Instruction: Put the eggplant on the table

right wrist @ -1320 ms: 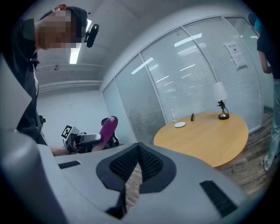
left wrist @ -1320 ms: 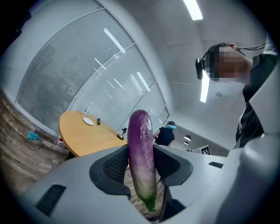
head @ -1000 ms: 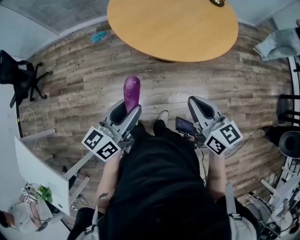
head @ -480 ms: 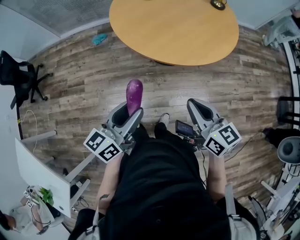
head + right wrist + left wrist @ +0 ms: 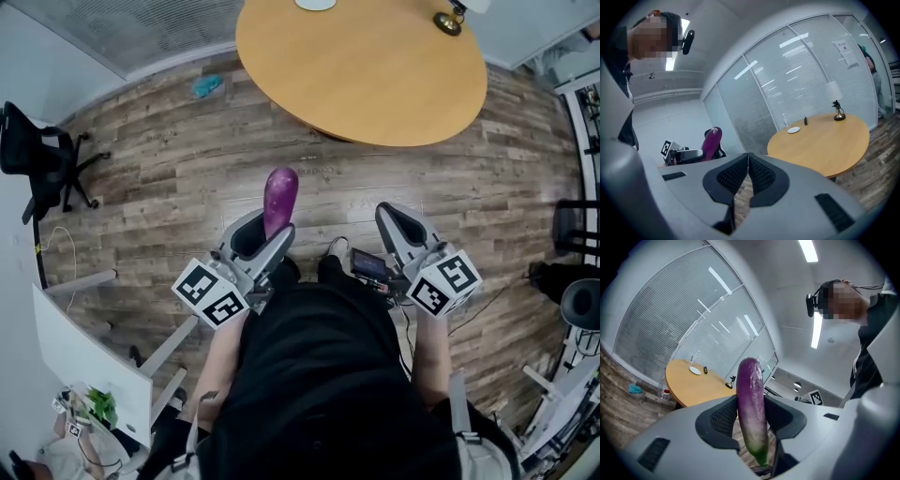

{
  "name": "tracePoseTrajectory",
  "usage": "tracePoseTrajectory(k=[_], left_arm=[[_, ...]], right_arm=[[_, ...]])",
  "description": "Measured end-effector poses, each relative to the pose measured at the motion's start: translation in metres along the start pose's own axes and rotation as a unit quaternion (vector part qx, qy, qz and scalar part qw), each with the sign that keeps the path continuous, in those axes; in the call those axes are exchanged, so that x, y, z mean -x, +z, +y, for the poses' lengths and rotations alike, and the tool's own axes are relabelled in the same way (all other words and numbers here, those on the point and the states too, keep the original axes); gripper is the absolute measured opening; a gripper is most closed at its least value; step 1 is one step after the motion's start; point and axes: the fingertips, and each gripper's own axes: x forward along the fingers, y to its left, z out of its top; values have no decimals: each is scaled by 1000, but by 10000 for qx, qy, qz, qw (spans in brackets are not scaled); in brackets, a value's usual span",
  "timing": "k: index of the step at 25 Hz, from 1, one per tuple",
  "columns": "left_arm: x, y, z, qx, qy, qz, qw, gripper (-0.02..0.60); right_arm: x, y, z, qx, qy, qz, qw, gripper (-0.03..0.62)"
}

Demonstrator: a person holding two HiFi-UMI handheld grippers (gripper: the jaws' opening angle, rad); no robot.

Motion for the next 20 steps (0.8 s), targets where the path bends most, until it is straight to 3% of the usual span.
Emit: tracePoseTrajectory(k=[20], left_arm=[[87,69,123,-6,-164,-137,9998,186]], right_arm=[[-120,-3,68,182,-577,113,9981,18]])
